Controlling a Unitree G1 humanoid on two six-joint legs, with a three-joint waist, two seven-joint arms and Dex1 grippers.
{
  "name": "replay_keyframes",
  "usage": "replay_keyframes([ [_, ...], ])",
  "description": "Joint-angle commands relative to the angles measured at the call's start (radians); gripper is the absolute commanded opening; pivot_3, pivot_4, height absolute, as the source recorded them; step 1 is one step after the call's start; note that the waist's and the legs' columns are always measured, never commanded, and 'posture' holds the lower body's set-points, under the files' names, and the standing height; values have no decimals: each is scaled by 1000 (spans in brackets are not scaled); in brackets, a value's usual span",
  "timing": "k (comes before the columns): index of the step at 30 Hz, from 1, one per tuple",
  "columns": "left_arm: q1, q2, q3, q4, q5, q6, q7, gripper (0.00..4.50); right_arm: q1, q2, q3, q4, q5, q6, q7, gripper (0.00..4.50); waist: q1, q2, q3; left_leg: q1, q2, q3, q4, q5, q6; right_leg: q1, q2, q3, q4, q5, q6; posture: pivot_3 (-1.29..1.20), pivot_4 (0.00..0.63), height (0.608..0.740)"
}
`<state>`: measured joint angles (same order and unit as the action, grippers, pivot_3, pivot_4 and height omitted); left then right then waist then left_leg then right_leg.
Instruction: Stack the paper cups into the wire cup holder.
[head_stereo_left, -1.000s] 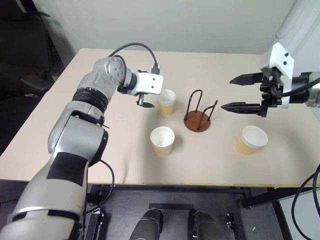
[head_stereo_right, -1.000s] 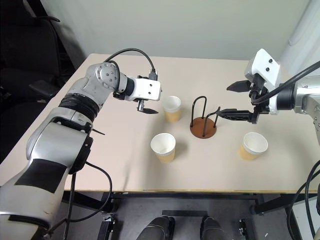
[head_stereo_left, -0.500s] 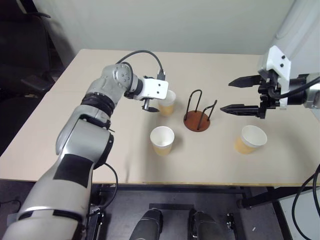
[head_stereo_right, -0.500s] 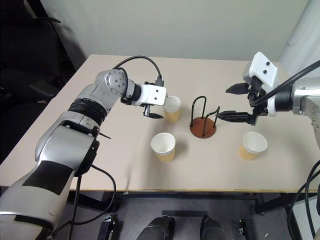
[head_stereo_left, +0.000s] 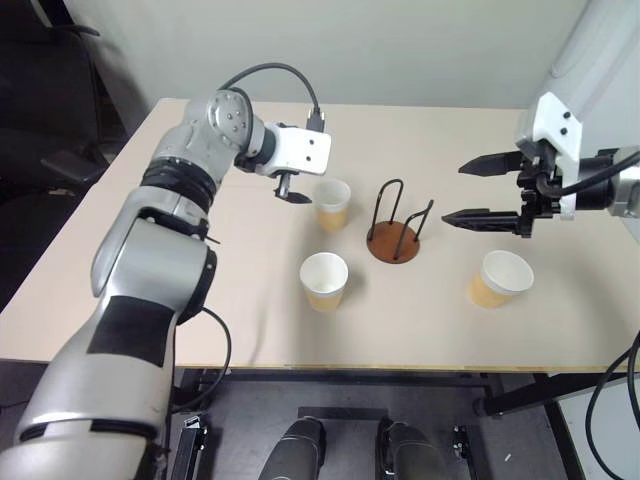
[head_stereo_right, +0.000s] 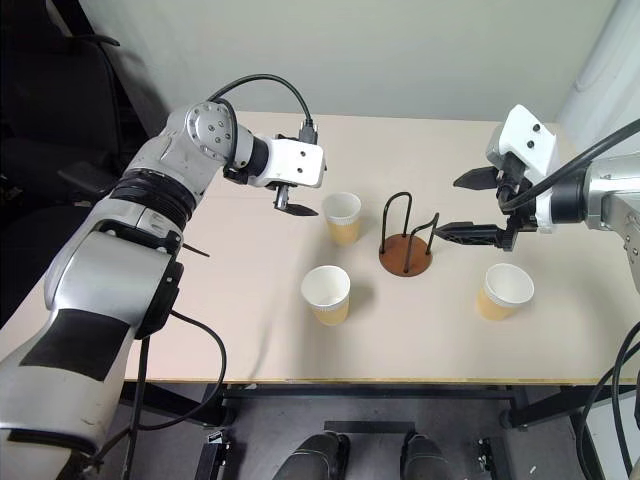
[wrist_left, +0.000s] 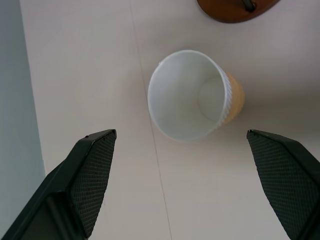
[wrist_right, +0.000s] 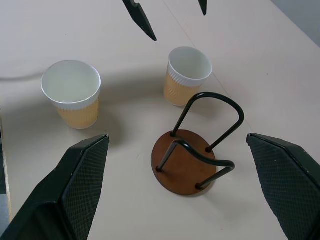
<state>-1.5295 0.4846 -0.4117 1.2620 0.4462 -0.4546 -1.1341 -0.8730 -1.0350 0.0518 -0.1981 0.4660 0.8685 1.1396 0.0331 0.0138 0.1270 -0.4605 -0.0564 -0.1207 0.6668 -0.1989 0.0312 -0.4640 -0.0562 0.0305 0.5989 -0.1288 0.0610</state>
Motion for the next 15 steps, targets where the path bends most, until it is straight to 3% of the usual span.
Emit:
replay_keyframes([
  [1, 3, -6, 8, -8, -2, -15, 15, 4500, -22, -11, -19, -9, -3, -13, 0, 4479, 0, 0, 0, 0, 1, -1, 0, 0, 0, 0, -1, 1, 0, 0, 0, 0, 150, 740],
  [15, 55, -49, 13, 9, -3, 0, 88, 4500, -9, -18, -26, -22, -1, -3, -6, 4479, 1, 0, 0, 0, 1, -1, 1, 0, 0, 0, -1, 0, 2, 1, 3, 0, 150, 740],
])
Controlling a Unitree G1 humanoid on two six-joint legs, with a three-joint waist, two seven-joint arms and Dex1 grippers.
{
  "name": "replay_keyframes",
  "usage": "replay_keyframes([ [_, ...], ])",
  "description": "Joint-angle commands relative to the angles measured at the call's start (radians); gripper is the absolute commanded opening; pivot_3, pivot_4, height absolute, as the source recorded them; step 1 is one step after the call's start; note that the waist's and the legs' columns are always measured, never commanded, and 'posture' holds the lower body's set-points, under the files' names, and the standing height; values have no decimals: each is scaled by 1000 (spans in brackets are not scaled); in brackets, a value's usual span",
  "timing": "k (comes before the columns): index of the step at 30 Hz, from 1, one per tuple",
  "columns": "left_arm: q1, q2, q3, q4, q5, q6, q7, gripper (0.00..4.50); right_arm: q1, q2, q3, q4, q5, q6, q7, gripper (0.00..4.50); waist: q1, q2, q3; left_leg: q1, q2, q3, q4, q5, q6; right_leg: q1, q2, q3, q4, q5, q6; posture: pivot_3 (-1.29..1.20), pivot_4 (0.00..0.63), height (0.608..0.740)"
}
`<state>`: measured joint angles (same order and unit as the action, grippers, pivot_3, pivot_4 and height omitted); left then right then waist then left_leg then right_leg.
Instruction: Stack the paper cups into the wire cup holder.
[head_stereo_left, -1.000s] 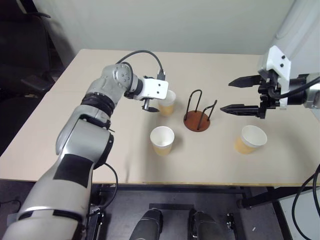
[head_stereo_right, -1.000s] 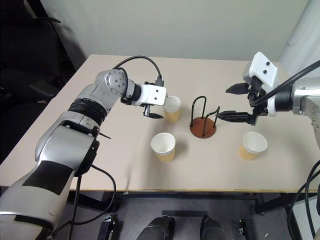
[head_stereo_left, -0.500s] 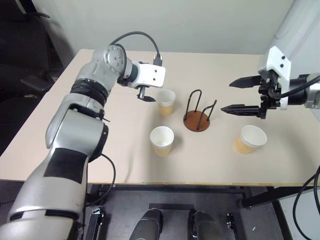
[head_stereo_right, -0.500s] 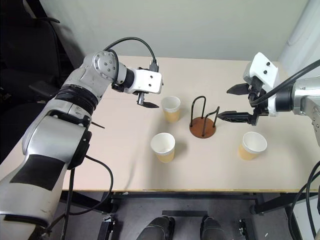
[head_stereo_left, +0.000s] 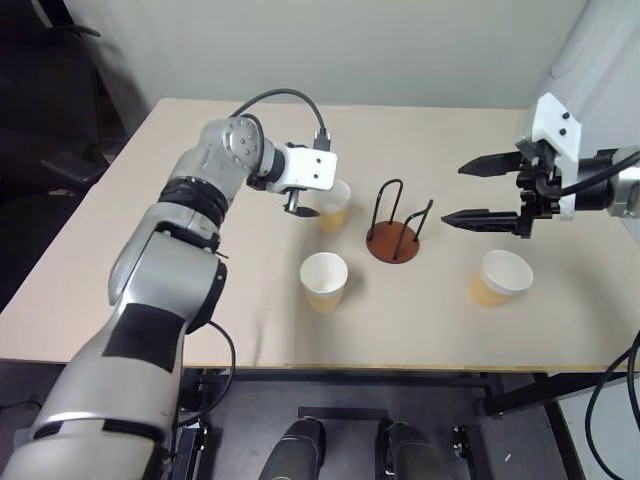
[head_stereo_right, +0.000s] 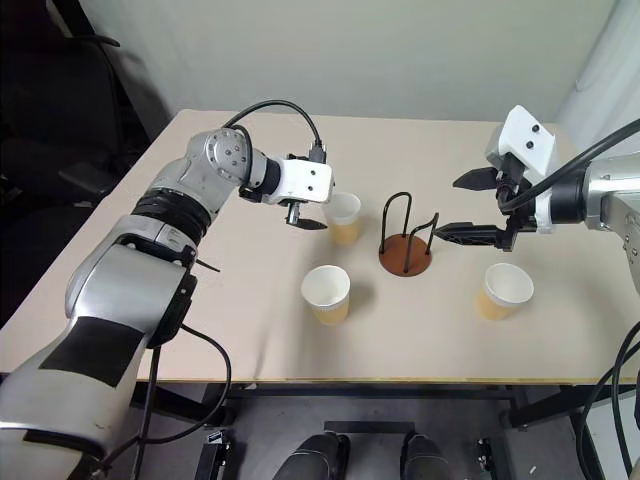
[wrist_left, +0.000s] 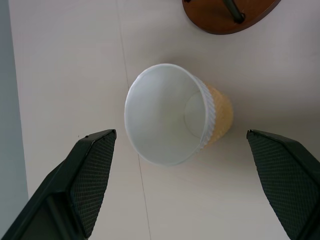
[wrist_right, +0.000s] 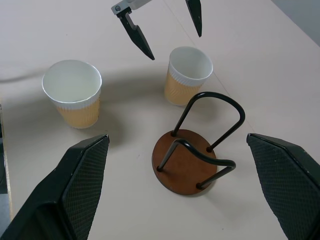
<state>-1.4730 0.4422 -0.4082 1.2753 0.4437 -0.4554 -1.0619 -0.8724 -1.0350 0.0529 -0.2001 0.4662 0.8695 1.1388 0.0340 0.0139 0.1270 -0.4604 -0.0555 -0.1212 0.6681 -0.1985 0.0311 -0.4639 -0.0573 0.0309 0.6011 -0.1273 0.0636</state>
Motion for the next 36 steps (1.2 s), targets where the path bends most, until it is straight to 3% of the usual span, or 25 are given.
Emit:
replay_keyframes([
  [1, 2, -10, 9, -4, -1, 3, 18, 4500, -9, -18, -27, -20, -1, -4, -6, 4479, 0, 0, 0, 0, -1, 1, 0, 0, 0, 0, 1, 0, 0, 0, 0, 0, 150, 740],
  [26, 89, -99, -23, 50, 66, 70, 230, 4500, 3, -12, -33, -31, 7, 0, -22, 4479, 0, 0, 0, 1, -1, 2, 2, 2, 1, 0, 0, 1, 3, 0, 0, 0, 150, 740],
  [29, 92, -109, -26, 55, 71, 74, 244, 3612, 5, -13, -34, -34, 8, 1, -24, 4500, 1, 0, 0, 1, -1, 2, 2, 2, 1, 1, 0, 0, 4, 0, 0, 0, 150, 740],
  [36, 53, -103, -35, 55, 79, 57, 221, 958, 12, -15, -37, -40, 8, 5, -27, 4500, 1, 0, 0, 2, -1, 2, 2, 3, 1, 1, 0, 0, 5, 0, 0, 0, 150, 740],
])
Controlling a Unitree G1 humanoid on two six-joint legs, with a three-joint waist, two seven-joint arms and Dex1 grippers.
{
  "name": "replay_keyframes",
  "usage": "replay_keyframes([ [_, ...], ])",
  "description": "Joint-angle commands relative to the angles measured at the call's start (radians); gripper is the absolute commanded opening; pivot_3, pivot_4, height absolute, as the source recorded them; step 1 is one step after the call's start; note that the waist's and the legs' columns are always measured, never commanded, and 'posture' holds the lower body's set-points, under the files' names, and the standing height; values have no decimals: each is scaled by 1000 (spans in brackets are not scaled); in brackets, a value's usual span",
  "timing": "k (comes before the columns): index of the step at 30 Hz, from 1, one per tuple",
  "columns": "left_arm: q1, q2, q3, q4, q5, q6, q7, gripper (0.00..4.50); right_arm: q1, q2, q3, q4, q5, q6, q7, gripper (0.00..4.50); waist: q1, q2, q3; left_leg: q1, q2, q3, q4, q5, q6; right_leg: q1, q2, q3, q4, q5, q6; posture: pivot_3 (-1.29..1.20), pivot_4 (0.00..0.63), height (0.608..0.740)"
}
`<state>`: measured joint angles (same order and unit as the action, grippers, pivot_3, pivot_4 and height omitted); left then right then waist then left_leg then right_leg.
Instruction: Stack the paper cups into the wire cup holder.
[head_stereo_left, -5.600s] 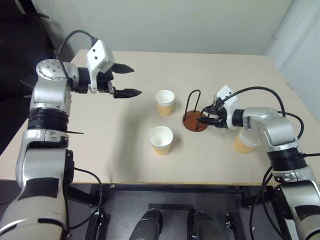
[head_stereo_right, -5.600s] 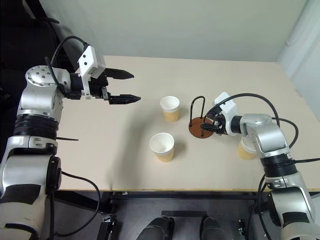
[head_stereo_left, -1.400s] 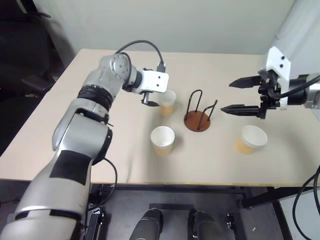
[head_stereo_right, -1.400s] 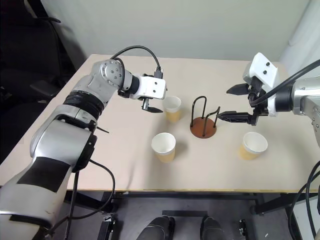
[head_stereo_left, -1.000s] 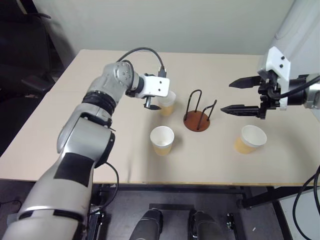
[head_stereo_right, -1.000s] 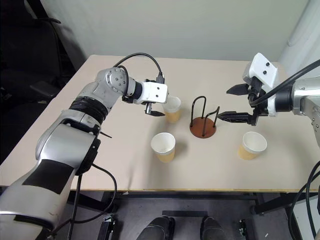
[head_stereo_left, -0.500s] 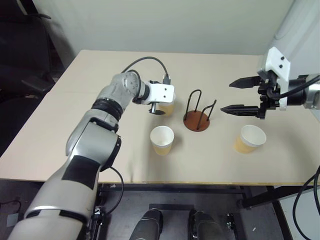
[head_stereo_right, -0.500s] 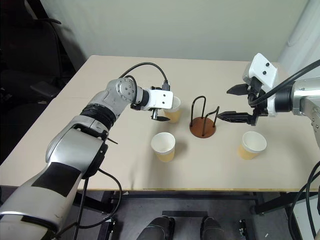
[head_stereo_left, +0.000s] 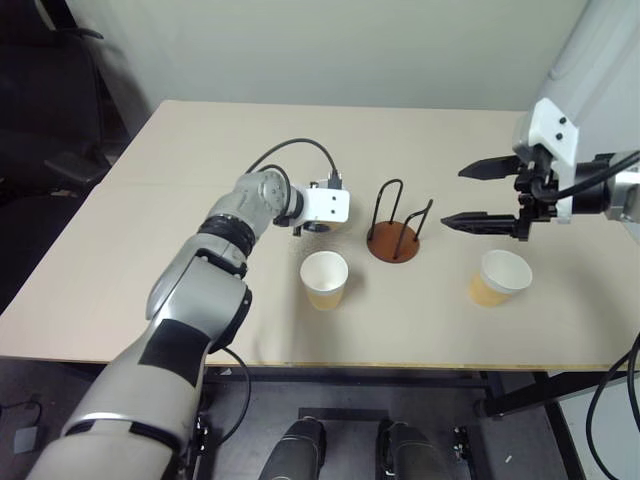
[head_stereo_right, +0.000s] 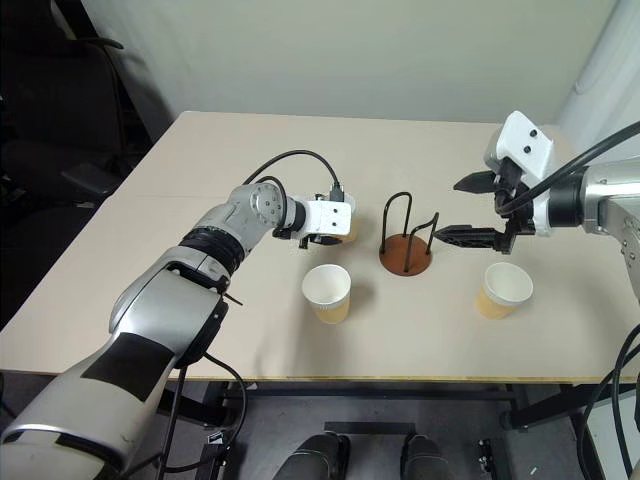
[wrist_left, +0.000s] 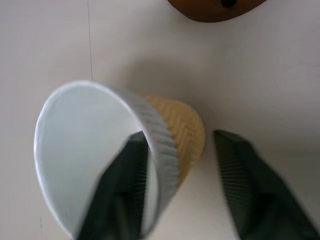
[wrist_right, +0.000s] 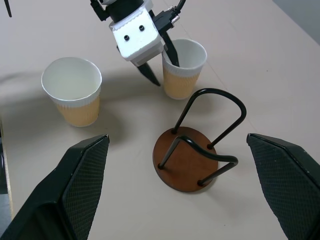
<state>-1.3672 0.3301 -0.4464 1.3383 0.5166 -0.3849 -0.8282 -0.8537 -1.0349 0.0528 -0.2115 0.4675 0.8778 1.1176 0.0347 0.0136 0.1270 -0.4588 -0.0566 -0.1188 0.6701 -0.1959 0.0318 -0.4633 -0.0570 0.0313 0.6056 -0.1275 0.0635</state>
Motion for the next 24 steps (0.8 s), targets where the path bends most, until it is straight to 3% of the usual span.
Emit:
replay_keyframes([
  [1, -59, 12, 2, -8, 8, -18, -22, 574, -5, -16, -37, -29, 7, -4, -6, 4500, 0, 0, 0, 0, 0, 0, 0, 0, 0, 0, 0, 0, 0, 0, 0, 0, 150, 740],
  [3, -73, 22, 0, -10, 12, -31, -51, 100, -3, -17, -39, -29, 6, -4, -6, 4500, 0, 0, 0, 0, 0, 0, 0, 0, 0, 0, 0, 0, 0, 0, -1, 0, 150, 740],
  [14, -232, 99, 32, -17, -25, -32, -375, 100, 4, -43, -28, -8, 1, -20, 30, 4500, 1, 0, 0, -1, 0, -1, -1, 0, 0, 0, 0, 0, -3, -2, -1, 0, 150, 740],
  [17, -318, 84, 95, -17, -94, 28, -485, 100, 6, -67, -14, 16, -13, -34, 61, 4500, 4, 0, 0, -4, -1, -2, -1, -1, 1, 0, 0, 0, -6, -2, -1, 0, 150, 740],
  [24, -446, -3, 176, -19, -169, 89, -521, 100, 20, -104, -12, 47, -35, -55, 94, 4500, 7, 0, 0, -11, -1, -2, -1, -7, 4, -2, -2, -1, -14, -2, 3, 0, 150, 740],
])
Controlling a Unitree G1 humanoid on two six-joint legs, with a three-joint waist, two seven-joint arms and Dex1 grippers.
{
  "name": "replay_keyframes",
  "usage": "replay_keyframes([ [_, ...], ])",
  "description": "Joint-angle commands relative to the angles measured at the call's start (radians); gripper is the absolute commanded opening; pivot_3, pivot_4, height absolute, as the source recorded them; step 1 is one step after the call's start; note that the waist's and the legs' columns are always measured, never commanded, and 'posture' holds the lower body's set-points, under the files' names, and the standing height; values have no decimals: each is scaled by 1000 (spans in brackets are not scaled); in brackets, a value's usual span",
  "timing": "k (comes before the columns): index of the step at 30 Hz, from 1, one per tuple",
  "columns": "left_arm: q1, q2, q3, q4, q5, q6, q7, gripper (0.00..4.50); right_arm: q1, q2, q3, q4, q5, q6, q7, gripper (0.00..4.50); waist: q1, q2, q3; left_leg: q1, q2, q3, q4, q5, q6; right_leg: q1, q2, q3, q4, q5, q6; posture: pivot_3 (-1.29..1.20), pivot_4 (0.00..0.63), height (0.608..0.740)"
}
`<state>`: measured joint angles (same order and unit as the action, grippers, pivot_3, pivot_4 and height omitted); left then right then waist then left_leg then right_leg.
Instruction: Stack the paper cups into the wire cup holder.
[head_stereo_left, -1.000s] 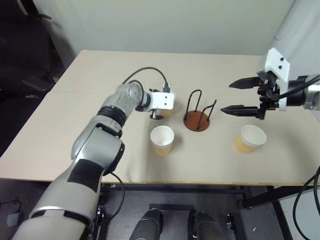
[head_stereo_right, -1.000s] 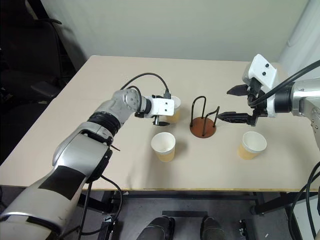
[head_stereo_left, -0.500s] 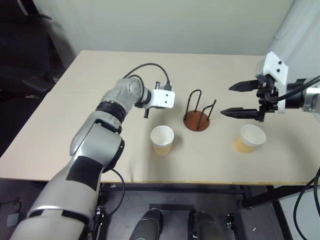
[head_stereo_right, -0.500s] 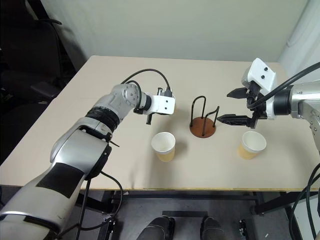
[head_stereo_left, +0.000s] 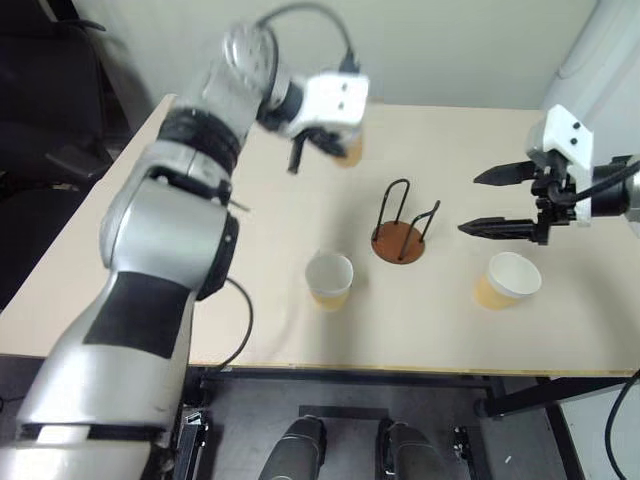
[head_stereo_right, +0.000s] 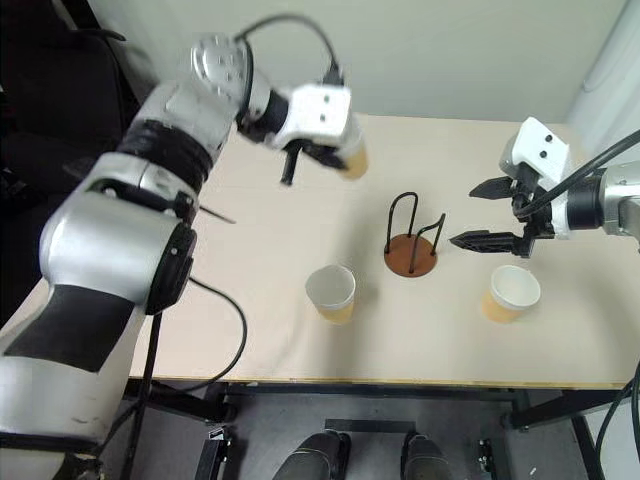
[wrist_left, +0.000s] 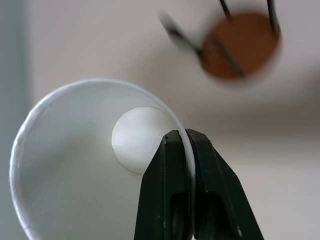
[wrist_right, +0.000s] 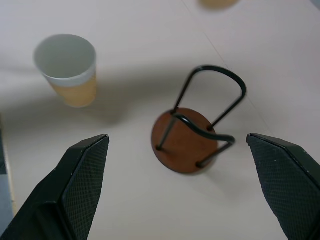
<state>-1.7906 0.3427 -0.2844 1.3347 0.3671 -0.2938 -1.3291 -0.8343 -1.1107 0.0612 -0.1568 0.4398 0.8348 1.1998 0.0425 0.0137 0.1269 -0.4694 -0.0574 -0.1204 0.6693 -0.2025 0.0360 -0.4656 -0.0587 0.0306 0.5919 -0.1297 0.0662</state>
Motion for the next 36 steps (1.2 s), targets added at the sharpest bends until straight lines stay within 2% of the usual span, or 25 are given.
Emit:
replay_keyframes([
  [1, -29, -31, 19, -16, -28, 1, -37, 100, 6, -35, -24, -9, -8, -11, 17, 4500, -3, 0, 0, 1, 0, 2, 0, -1, 1, 0, 0, 0, 1, -1, 2, 0, 150, 740],
  [2, -33, -41, 23, -17, -35, 5, -49, 100, 9, -39, -25, -9, -9, -10, 20, 4500, -2, 0, 0, 1, 0, 3, 0, -2, 1, 0, 1, 0, 1, 1, 6, 0, 150, 740],
  [9, -25, -107, 37, -23, -66, 22, -117, 100, 31, -70, -42, -21, 0, 1, 29, 4500, -4, 0, 0, -1, 3, 7, 2, -2, 0, -2, 0, 3, 2, 0, 10, 0, 150, 740],
  [16, 8, -132, 30, -27, -72, 18, -131, 100, 45, -73, -53, -35, 4, 9, 21, 4500, -4, 0, 0, -1, 2, 15, 11, -8, 9, -1, 0, 8, 2, 1, 15, 0, 150, 740],
  [26, 62, -161, 5, -27, -48, 2, -73, 100, 54, -65, -60, -47, 12, 16, 9, 4500, -5, 0, 0, 2, 0, 24, 15, -9, 16, 0, 0, 23, 2, 6, 22, 0, 150, 740],
  [36, 88, -182, -19, -23, -24, -10, -18, 100, 68, -65, -70, -61, 23, 25, -6, 4500, -6, 0, 0, 3, 0, 27, 17, -10, 17, 0, 0, 26, 2, 8, 25, 0, 150, 740],
])
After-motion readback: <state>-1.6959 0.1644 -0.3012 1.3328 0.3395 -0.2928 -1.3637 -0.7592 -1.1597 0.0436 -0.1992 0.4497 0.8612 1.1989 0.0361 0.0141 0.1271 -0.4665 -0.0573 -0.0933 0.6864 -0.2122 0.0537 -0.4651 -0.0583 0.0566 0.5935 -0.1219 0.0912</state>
